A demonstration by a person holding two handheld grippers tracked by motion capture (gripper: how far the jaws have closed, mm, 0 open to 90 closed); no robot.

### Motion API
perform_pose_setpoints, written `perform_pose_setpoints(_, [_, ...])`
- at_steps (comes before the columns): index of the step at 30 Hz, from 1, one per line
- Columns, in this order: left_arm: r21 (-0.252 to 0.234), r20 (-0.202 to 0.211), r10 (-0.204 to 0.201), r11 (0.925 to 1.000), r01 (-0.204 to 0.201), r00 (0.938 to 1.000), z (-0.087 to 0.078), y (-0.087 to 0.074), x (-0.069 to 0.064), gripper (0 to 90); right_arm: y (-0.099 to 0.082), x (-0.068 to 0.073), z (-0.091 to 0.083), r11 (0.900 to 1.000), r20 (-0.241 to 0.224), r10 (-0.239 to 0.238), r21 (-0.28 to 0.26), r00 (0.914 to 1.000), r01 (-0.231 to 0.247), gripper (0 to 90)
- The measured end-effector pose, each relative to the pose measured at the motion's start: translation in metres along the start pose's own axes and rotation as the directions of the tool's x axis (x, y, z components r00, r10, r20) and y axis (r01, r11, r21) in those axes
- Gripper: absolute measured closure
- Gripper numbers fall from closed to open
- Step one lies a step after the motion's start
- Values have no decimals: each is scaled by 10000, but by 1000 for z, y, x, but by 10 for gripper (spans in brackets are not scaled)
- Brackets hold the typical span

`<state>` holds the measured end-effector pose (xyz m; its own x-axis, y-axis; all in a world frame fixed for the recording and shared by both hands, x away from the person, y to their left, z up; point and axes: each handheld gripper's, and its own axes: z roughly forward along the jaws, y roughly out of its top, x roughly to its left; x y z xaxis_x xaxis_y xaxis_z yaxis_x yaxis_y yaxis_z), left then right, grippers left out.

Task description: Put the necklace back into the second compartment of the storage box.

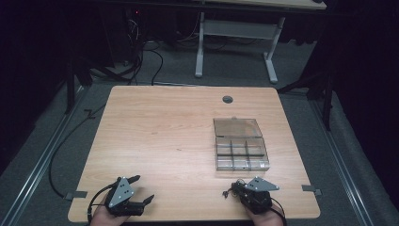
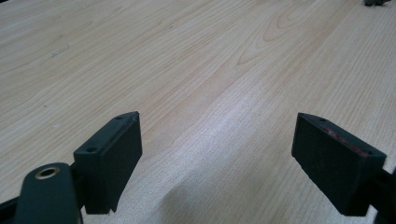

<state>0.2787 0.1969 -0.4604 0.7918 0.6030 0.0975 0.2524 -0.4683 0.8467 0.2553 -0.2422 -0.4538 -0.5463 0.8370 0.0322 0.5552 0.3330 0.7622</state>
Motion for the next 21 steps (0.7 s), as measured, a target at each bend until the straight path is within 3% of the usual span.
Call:
perform_pose_setpoints(3, [0, -19, -16, 10000, 16, 10000, 0, 0, 0, 164, 2, -2, -10, 9986, 85, 207, -492, 9998, -202, 862])
perform_pose_setpoints(4, [9, -19, -12, 10000, 12, 10000, 0, 0, 0, 165, 0, -4, -16, 9983, 355, 241, -540, 9991, -222, 863])
perform_pose_setpoints(9, [24, -18, -27, 10000, 27, 10000, 0, 0, 0, 165, -8, -14, -21, 9972, 743, 633, -446, 9952, -601, 865])
perform_pose_setpoints(10, [20, -20, -32, 10000, 32, 10000, 0, 0, 0, 165, -11, -20, -25, 9950, 963, 908, -493, 9912, -863, 865])
perform_pose_setpoints(14, [20, -20, -57, 10000, 57, 10000, 0, 0, 0, 165, -15, -30, -31, 9912, 1368, 1248, -605, 9827, -1175, 865])
perform_pose_setpoints(21, [-13, -12, -55, 10000, 55, 10000, 0, 0, 1, 165, -18, -38, -32, 9887, 1545, 1459, -579, 9772, -1385, 865])
